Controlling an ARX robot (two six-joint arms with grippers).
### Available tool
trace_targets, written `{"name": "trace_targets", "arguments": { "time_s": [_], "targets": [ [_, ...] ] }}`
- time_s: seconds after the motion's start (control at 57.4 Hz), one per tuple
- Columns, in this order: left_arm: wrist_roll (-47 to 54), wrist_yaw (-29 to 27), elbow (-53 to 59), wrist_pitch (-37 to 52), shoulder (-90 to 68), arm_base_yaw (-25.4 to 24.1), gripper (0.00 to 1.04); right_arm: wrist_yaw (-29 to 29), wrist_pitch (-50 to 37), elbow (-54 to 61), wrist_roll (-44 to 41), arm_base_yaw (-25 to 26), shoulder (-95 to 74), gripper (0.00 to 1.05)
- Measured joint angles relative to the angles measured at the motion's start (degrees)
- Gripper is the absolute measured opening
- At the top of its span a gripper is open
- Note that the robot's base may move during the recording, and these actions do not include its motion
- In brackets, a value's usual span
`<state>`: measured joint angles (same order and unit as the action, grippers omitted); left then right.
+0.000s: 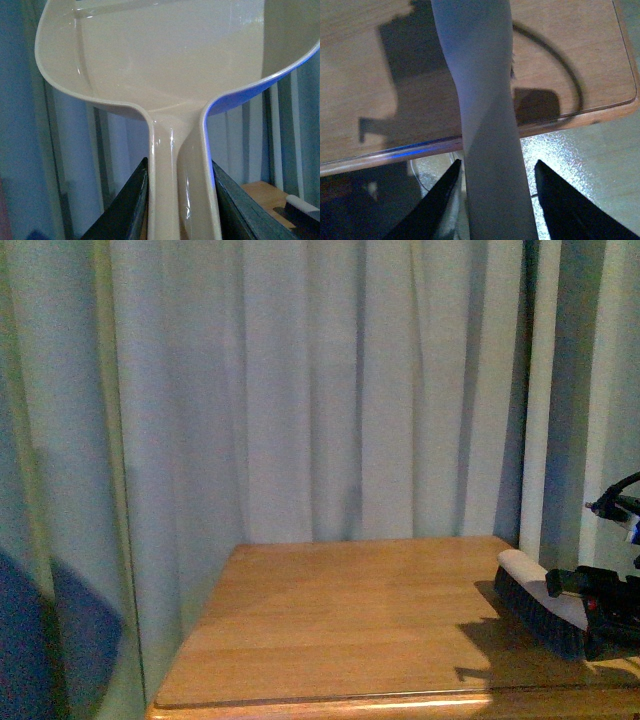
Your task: Clean up trash
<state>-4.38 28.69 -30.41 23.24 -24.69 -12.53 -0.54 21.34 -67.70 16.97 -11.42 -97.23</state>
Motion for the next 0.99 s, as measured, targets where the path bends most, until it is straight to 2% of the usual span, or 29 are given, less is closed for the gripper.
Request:
{"name": "trace_targets", "arguments": {
  "time_s": [0.104,0.192,0.4,0.557,0.766,0.992],
  "targets": [
    [0.0,-0.02,0.0,0.0,0.0,0.0,0.29,0.46,0.0,0.0,-0.07,0.22,0.11,0.28],
    [0.0,0.0,0.0,0.0,0.0,0.0,0.29,0.74,-0.17,0.0,-0.22,0.35,0.22,0.2],
    [0.0,-0.02,0.0,0.0,0.0,0.0,0.29,0.2,-3.58,0.52,-1.86,0.76,2.67,0.2],
    [-0.02,-0.02,0.0,0.0,0.0,0.0,0.29,-3.58,-13.94,5.49,-7.02,0.76,10.49,0.2],
    [0.0,-0.02,0.0,0.0,0.0,0.0,0.29,-7.48,-27.98,17.42,-12.76,0.57,34.38,0.2],
    [0.0,0.0,0.0,0.0,0.0,0.0,0.29,-13.88,-34.67,27.43,-17.51,-1.66,51.65,0.2]
  ]
}}
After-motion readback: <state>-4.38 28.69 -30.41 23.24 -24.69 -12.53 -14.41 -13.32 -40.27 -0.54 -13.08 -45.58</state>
